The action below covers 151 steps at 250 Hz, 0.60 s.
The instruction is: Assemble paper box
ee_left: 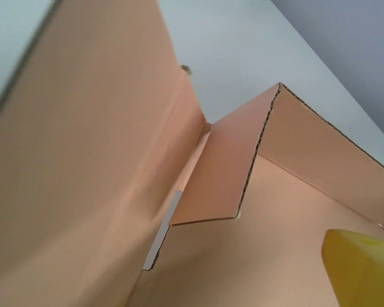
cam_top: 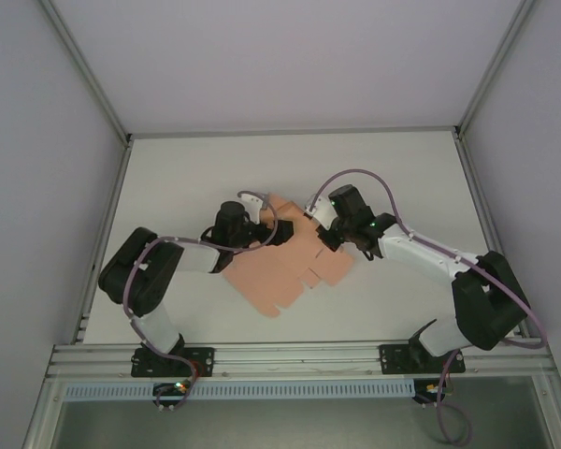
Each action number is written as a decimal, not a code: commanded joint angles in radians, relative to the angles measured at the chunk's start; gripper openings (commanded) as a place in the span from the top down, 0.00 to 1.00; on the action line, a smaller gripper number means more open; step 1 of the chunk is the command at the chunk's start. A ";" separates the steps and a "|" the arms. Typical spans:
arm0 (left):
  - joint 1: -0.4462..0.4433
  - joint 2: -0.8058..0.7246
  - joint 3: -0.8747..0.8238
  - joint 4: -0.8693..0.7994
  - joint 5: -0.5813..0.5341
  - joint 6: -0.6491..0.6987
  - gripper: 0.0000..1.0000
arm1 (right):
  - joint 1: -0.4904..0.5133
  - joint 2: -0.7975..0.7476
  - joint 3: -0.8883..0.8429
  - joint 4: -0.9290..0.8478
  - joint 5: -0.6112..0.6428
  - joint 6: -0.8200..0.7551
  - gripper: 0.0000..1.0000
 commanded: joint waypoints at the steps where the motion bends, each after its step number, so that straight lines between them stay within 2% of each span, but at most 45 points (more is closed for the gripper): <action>1: 0.026 -0.094 -0.009 -0.106 0.010 0.003 0.00 | 0.010 0.020 0.023 0.032 0.039 -0.111 1.00; 44: 0.060 -0.235 0.029 -0.416 -0.080 0.141 0.00 | 0.004 0.015 0.016 0.034 -0.004 -0.209 1.00; 64: 0.093 -0.270 0.032 -0.493 -0.106 0.160 0.00 | 0.001 0.011 0.011 0.046 -0.023 -0.229 1.00; 97: 0.149 -0.255 0.025 -0.512 0.002 0.149 0.00 | -0.007 0.002 -0.004 0.076 -0.074 -0.242 1.00; 132: 0.153 -0.217 0.024 -0.485 0.083 0.152 0.11 | -0.011 -0.003 -0.004 0.079 -0.101 -0.256 1.00; 151: 0.152 -0.204 0.023 -0.473 0.079 0.150 0.28 | -0.016 -0.010 -0.009 0.078 -0.122 -0.262 1.00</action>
